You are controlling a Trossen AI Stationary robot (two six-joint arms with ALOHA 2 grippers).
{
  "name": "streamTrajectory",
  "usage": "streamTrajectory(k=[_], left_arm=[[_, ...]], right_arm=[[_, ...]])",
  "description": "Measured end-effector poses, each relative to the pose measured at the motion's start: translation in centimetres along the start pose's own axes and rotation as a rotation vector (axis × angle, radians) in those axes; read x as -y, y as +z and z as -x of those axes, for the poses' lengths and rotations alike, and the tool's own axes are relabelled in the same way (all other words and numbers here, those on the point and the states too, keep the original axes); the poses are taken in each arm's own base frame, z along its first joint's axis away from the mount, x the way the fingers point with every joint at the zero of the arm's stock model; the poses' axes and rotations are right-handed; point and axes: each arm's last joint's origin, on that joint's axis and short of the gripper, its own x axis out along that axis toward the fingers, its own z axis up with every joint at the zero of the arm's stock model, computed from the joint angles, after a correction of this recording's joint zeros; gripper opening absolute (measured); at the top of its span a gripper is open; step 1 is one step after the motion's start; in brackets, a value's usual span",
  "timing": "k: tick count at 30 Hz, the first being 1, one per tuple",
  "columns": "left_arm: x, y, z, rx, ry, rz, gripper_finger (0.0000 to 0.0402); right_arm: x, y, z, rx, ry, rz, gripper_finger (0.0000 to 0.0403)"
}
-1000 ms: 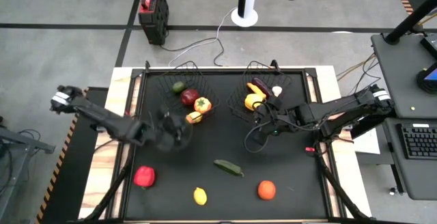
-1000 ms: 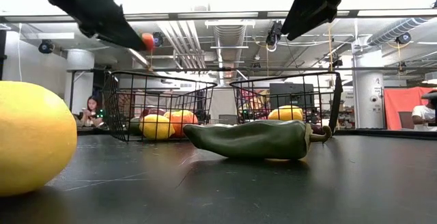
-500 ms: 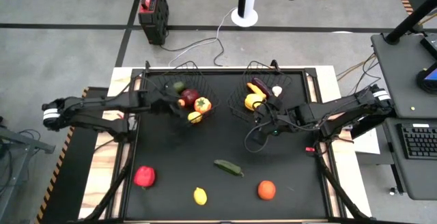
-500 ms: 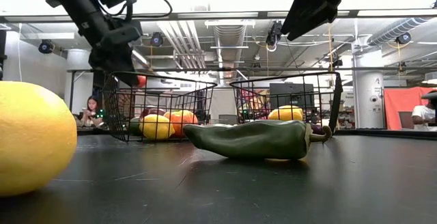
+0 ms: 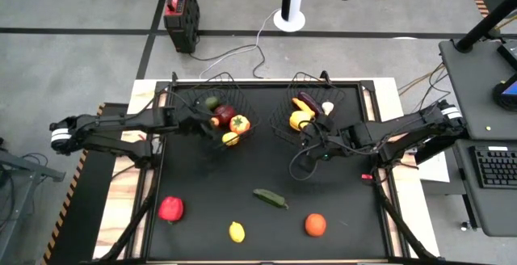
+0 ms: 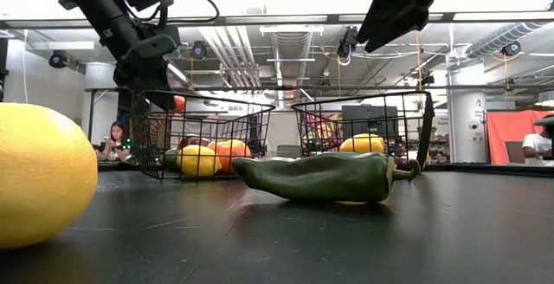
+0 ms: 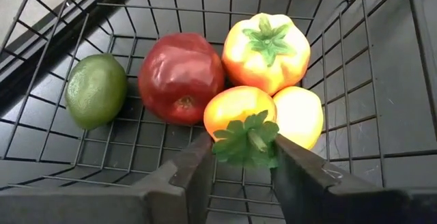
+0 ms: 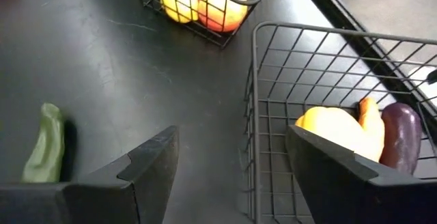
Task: Sort produce into baskets
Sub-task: Put the persimmon into the left black wire basket, then put the orange into the left black wire basket
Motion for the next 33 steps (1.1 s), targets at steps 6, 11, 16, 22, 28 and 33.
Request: streamTrajectory(k=[6, 11, 16, 22, 28, 33], left_arm=[[0.0, 0.0, 0.0, 0.000, 0.003, 0.000, 0.0152], [0.0, 0.0, -0.1, 0.000, 0.009, 0.000, 0.0179], [0.0, 0.0, -0.1, 0.001, 0.008, 0.000, 0.0195], [1.2, 0.2, 0.9, 0.038, -0.049, 0.009, 0.0191], [4.4, 1.3, 3.9, 0.117, -0.183, -0.052, 0.0190], [7.3, 1.1, 7.0, 0.230, -0.210, -0.109, 0.0190]], right_arm=[[0.0, 0.0, 0.0, -0.007, 0.014, -0.001, 0.0260], [0.0, 0.0, 0.0, -0.007, 0.014, -0.002, 0.0260], [0.0, 0.0, 0.0, -0.007, 0.013, -0.002, 0.0260], [-0.1, 0.0, 0.0, -0.012, 0.020, -0.020, 0.0260], [-0.3, -0.2, 0.0, -0.051, 0.092, -0.051, 0.0260], [-0.8, -0.4, 0.2, -0.087, 0.167, -0.051, 0.0260]])
